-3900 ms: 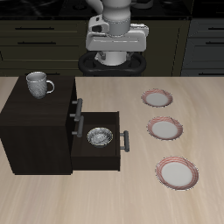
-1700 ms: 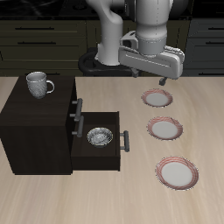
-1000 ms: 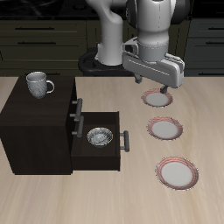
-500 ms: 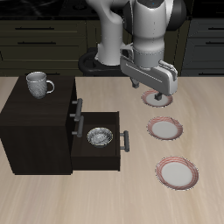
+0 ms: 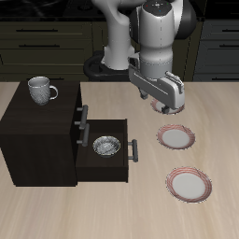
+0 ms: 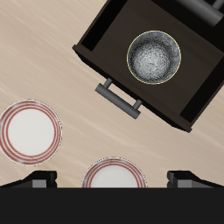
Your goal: Close the bottom drawer
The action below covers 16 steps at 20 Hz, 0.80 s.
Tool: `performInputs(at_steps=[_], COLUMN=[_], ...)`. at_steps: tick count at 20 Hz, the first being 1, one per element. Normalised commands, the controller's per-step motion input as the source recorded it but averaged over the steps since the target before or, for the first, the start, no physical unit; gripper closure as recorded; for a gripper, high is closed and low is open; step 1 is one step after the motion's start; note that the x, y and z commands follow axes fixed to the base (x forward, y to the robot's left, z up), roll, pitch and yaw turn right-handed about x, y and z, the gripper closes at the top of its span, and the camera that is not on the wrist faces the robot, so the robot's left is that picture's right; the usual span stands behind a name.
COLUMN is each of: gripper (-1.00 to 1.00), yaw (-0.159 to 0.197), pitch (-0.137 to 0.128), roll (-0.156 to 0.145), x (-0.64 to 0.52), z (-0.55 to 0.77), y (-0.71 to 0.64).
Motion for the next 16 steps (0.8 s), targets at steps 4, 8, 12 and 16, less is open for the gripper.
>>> performInputs(at_steps=[4, 8, 12, 16], gripper=[-1.00, -1.00, -1.00, -1.00], yaw=[-0.093, -0.041, -0.070, -0.111], pitch=[-0.009, -0.032, -0.009, -0.048], roll=[-0.001, 0.023, 0.002, 0.013], x=[0.11, 0.06, 0.08, -0.01], z=[-0.22, -0.16, -0.19, -0.11], y=[-0.01, 0.05, -0.03, -0.08])
